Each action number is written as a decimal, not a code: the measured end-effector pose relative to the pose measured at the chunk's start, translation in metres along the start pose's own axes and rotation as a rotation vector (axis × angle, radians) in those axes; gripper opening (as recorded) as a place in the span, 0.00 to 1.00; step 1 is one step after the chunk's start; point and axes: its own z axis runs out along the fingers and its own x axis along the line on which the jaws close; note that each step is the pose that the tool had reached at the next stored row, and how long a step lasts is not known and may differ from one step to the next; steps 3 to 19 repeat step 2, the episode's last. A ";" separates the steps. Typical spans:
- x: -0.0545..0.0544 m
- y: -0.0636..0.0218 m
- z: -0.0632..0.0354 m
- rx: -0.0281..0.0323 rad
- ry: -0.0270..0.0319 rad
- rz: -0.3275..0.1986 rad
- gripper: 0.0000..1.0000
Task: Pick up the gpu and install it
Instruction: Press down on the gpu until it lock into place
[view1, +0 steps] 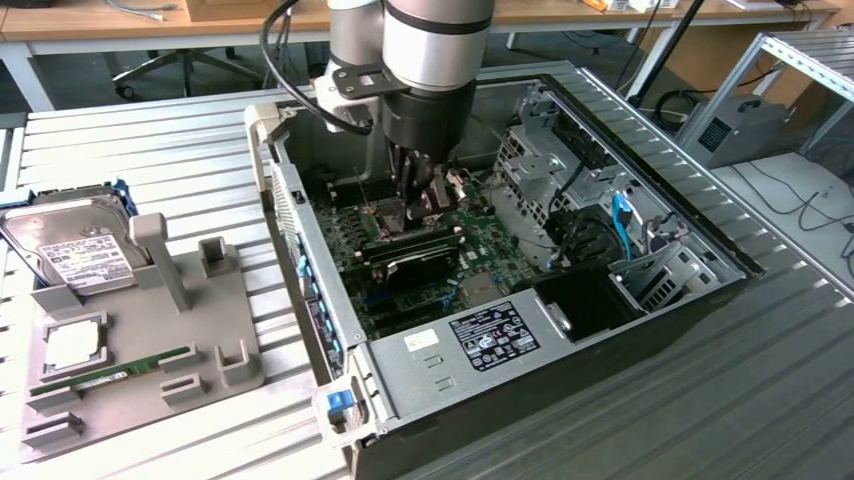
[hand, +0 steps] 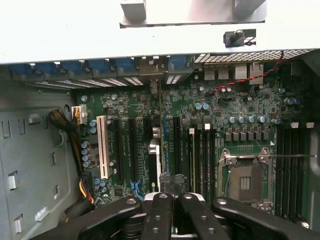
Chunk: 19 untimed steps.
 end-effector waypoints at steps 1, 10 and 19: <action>0.000 0.0000 0.0000 0.0000 -0.0001 0.000 0.11; 0.000 0.0000 0.0000 0.0000 0.0000 0.000 0.11; 0.000 0.0000 0.0000 0.0000 0.0000 0.000 0.11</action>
